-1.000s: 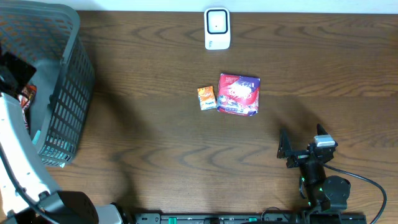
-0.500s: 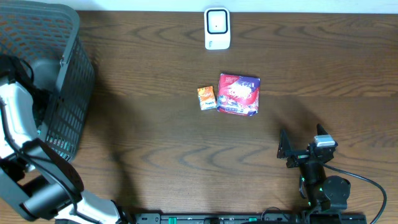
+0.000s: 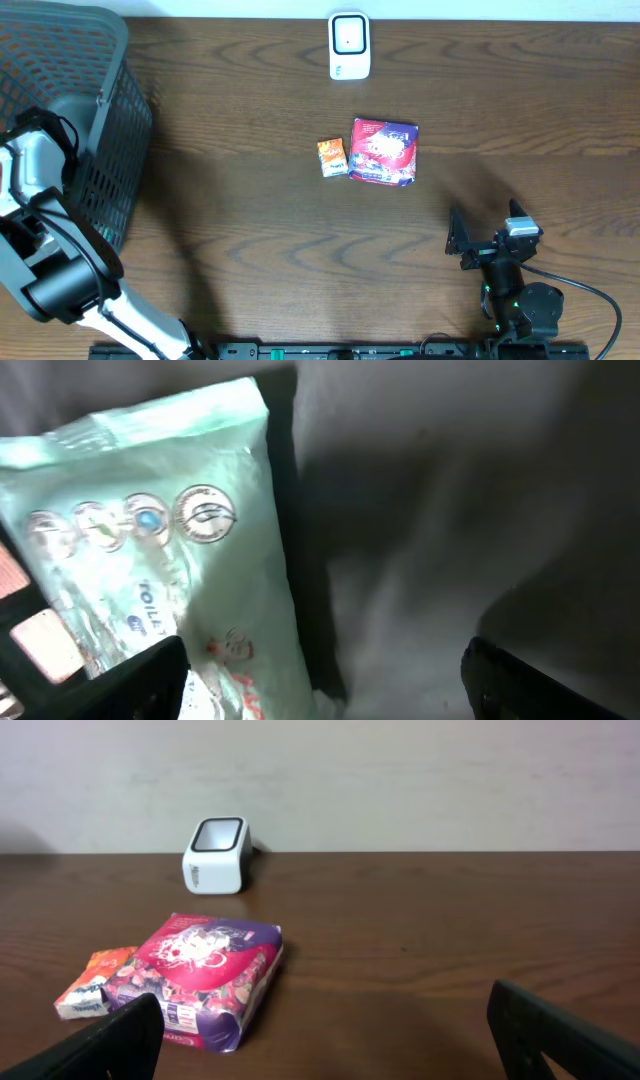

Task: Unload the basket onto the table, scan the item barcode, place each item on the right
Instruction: 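Reach the left gripper into the basket and grasp the mint-green pouch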

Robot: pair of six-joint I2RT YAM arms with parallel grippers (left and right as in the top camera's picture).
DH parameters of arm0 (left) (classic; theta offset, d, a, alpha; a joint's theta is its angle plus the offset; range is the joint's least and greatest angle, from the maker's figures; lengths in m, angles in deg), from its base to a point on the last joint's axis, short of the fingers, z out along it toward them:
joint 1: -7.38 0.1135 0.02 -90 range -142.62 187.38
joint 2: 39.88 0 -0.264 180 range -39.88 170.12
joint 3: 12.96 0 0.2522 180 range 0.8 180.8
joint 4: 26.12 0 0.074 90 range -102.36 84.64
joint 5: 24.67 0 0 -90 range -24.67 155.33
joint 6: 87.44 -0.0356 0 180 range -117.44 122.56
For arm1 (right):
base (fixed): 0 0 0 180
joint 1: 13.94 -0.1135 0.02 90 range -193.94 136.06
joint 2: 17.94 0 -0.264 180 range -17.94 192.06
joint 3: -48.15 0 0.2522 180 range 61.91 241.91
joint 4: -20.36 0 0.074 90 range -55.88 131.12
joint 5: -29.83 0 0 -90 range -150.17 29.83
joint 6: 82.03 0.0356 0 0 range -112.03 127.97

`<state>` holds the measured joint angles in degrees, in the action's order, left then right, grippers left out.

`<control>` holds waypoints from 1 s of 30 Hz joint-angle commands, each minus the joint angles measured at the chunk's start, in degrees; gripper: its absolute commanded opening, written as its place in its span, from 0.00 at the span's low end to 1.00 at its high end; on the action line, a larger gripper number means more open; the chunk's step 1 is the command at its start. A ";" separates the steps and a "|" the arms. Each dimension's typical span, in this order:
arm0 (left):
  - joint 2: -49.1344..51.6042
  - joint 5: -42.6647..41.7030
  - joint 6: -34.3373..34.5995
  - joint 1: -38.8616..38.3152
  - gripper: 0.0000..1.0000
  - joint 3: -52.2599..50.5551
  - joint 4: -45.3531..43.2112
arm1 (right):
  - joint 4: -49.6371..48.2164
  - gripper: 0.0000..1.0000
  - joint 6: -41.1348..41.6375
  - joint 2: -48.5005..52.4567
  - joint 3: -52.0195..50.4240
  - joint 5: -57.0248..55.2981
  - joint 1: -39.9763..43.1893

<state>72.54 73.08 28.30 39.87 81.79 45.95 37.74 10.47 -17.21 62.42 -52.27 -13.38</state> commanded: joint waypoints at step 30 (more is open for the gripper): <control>-18.93 -33.44 -5.07 0.22 0.07 10.62 -8.24 | 0.07 0.99 -0.42 -0.24 -0.15 0.15 0.20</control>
<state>61.39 50.57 24.73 40.22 90.10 40.13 37.74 10.47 -17.21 62.42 -52.27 -13.38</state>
